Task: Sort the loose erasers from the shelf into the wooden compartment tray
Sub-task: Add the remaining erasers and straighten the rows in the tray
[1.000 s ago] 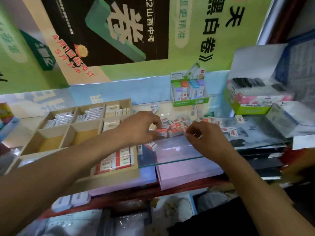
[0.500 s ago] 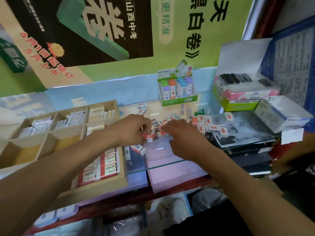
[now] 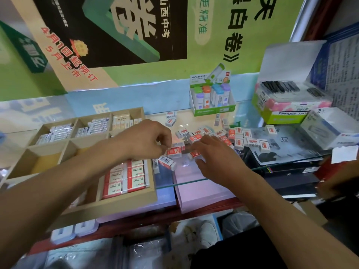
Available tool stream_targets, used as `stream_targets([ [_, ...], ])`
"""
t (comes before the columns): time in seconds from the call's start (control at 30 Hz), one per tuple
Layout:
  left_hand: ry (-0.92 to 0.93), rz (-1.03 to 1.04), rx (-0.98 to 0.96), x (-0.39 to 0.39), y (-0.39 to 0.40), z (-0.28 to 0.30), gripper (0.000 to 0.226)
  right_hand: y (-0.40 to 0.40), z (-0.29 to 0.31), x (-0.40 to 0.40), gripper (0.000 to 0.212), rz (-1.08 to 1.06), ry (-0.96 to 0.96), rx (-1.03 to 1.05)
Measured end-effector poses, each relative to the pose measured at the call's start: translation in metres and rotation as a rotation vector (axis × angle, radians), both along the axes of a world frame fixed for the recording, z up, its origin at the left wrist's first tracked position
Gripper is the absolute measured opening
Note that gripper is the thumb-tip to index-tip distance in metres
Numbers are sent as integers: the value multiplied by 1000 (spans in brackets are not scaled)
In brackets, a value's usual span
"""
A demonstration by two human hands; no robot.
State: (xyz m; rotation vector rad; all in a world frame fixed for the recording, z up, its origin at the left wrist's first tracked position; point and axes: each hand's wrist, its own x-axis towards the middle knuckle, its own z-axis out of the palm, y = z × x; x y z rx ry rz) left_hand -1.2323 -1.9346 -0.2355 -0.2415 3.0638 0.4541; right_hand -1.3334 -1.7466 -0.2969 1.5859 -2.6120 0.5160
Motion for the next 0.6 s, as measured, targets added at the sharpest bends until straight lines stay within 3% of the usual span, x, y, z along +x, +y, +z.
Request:
stream_targets([
  [0.1,-294,2,-311,4,6,8,37,-1,-1,9,37,25,15,-27],
  [0.2,-343,-29,-455,4,15,2,46,-4,-1,18,38,61,27,-5],
  [0.27,-263,-14,-379,5,14,1,43,-5,-1,21,40,73,29,3],
  [0.47,-4,98,155,18,0,7,34,0,0,17,38,39,-27,-43],
  [0.6,25,128,148,23,-5,-1,29,-2,-1,19,36,37,-43,-50],
])
